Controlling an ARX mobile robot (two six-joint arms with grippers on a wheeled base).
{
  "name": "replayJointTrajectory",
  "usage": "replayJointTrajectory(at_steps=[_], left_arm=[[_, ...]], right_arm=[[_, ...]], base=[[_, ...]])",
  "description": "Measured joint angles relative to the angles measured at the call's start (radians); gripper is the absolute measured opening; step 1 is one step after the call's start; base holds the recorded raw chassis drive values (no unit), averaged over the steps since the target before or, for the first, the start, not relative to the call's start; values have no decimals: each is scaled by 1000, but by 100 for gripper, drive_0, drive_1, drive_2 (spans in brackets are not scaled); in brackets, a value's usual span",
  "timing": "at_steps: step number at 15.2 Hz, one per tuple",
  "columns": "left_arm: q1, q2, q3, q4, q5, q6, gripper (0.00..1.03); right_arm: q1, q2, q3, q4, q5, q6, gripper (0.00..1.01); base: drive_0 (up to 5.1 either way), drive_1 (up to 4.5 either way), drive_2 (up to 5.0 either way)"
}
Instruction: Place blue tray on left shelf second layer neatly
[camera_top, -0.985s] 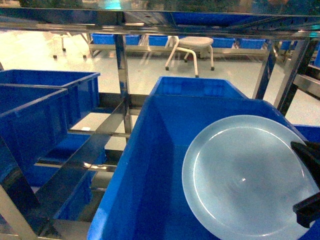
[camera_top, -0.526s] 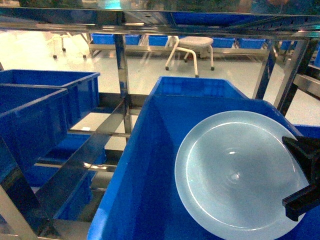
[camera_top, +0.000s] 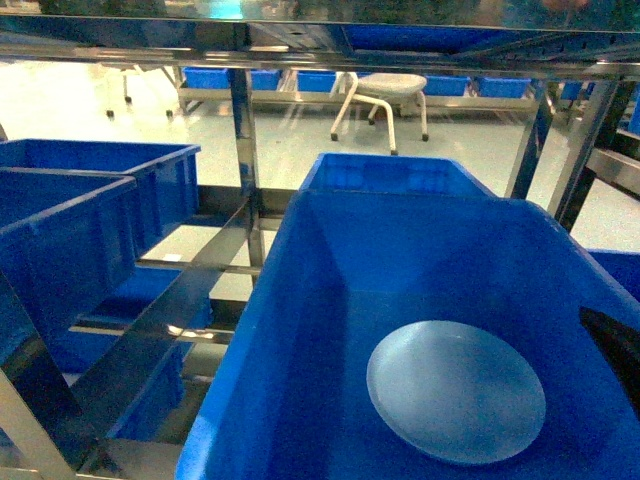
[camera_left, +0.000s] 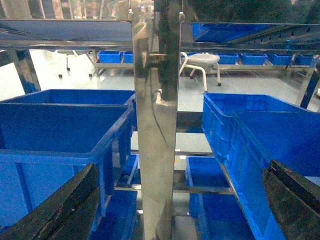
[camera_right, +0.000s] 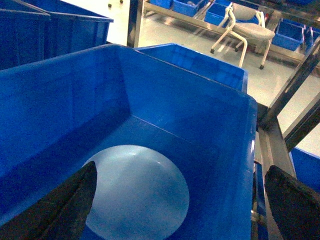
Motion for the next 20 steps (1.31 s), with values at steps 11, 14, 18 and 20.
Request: replayJointTrajectory(at_steps=[11,14,18,20], left_arm=[[0,0,0,0,0,0,98],[0,0,0,0,0,0,98],[0,0,0,0,0,0,98],[0,0,0,0,0,0,98]], right_arm=[[-149,-887,-115,-716,-134,26,98],[-194,-1201,-87,-1033,-164,41,98],[-277,-1403,-34,-1247,-221,76,98],[-293,-1404,-35,-1266,-233,88,98]], base=[[0,0,0],[0,0,0],[0,0,0],[0,0,0]])
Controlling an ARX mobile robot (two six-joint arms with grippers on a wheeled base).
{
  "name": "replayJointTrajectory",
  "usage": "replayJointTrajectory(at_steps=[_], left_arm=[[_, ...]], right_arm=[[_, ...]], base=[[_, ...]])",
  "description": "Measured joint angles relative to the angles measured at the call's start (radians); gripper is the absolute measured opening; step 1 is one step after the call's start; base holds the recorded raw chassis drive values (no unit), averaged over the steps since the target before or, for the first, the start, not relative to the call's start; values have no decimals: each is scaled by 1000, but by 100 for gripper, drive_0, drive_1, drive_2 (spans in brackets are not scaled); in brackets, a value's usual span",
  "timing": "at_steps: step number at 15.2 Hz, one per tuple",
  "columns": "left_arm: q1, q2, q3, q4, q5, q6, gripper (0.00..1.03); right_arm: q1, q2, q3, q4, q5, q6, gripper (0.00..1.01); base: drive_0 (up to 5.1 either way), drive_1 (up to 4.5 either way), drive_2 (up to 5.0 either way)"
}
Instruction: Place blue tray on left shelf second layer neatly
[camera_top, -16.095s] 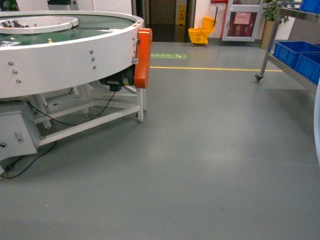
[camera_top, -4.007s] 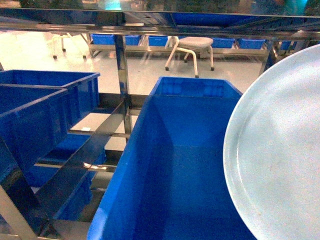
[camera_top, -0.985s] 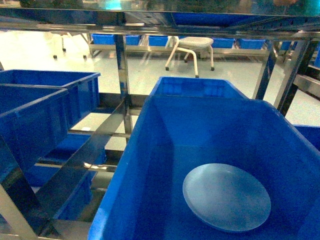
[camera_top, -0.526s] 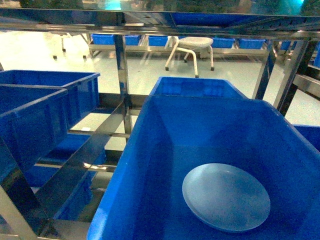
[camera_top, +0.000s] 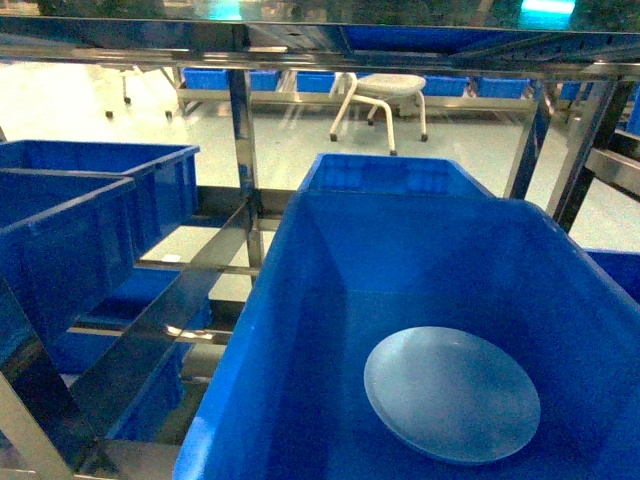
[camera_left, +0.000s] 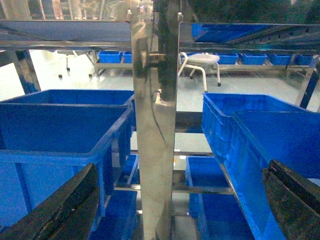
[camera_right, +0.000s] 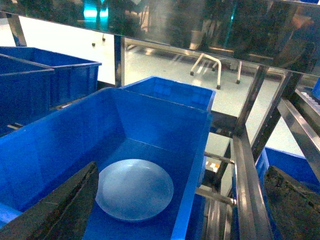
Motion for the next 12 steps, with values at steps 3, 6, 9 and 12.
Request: replayJointTrajectory(at_steps=[3,6,9,12], left_arm=[[0,0,0,0,0,0,98],[0,0,0,0,0,0,98],[0,0,0,1,0,0,98],[0,0,0,1,0,0,98]], right_arm=[[-5,0,0,3,0,9,98],[33,-15,-17,55,94,30,94],[200,-77,-72,93,457,114,55],[194,-100,-99,97,460,122,17]], base=[[0,0,0],[0,0,0],[0,0,0],[0,0,0]])
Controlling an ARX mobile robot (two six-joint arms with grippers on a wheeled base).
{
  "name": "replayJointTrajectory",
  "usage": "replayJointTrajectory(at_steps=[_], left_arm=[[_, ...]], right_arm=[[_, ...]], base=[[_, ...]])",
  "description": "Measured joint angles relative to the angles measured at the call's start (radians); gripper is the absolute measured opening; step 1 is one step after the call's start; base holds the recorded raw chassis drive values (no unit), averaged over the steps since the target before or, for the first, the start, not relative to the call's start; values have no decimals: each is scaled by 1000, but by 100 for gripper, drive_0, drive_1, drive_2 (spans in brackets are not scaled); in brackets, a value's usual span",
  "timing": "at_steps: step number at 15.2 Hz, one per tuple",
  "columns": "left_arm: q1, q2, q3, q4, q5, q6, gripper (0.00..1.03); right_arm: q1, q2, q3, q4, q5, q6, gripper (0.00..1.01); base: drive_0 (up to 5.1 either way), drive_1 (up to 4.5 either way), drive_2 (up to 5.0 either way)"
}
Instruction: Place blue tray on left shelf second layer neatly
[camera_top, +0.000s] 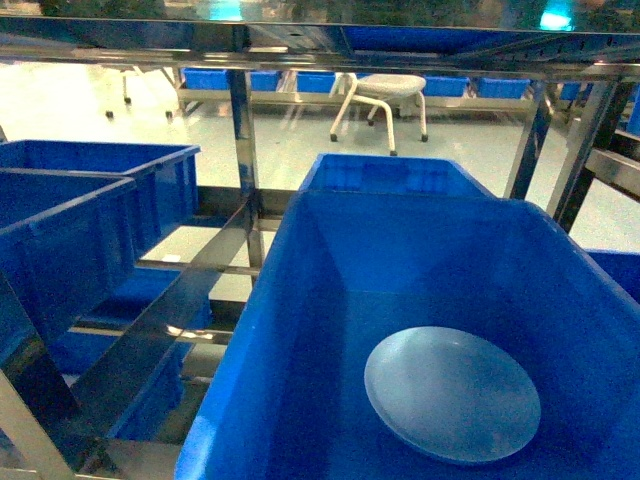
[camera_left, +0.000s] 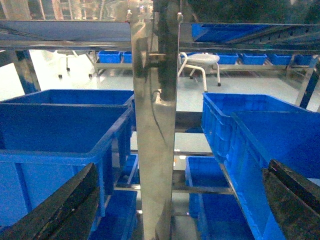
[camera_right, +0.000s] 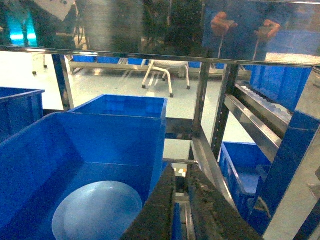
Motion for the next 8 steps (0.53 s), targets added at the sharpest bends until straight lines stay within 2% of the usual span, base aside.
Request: replayJointTrajectory(at_steps=[1,2,8], left_arm=[[0,0,0,0,0,0,98],[0,0,0,0,0,0,98],[0,0,0,0,-1,0,98]], right_arm=[[0,-6,-5,3,0,0,6],[0,-8,-14,3,0,3,2],[0,-51,-53,6,0,7,2]], base=[[0,0,0],[0,0,0],[0,0,0]])
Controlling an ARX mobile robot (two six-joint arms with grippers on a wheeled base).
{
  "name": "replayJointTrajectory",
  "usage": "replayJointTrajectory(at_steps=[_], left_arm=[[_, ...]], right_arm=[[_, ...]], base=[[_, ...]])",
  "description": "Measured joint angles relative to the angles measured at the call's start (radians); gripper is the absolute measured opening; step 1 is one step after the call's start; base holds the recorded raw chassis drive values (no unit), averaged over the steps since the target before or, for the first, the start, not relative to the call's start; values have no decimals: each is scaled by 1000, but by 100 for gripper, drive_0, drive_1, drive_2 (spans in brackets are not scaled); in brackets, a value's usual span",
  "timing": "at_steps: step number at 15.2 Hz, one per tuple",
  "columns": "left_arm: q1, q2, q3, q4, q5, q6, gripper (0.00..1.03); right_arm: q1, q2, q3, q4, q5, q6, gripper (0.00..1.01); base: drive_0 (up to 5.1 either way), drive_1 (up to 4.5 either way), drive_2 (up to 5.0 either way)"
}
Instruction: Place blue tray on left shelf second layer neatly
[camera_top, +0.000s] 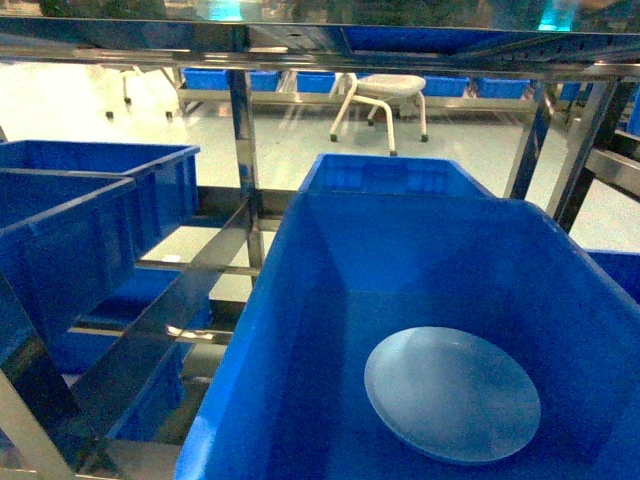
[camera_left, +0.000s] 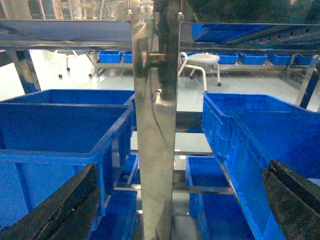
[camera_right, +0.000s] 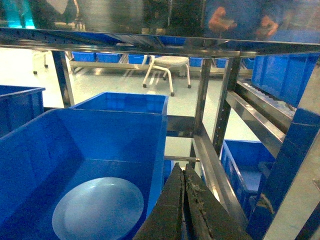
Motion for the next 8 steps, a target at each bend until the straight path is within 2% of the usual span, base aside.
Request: replayJointTrajectory(at_steps=[3,4,7,8], left_arm=[[0,0,0,0,1,0,98],[0,0,0,0,1,0,98],[0,0,0,0,1,0,98],[0,0,0,0,1,0,98]], right_arm=[[0,0,0,0,0,0,2],[0,0,0,0,0,0,9],[0,0,0,0,0,0,46],[0,0,0,0,0,0,62]], base=[[0,0,0],[0,0,0],[0,0,0],[0,0,0]])
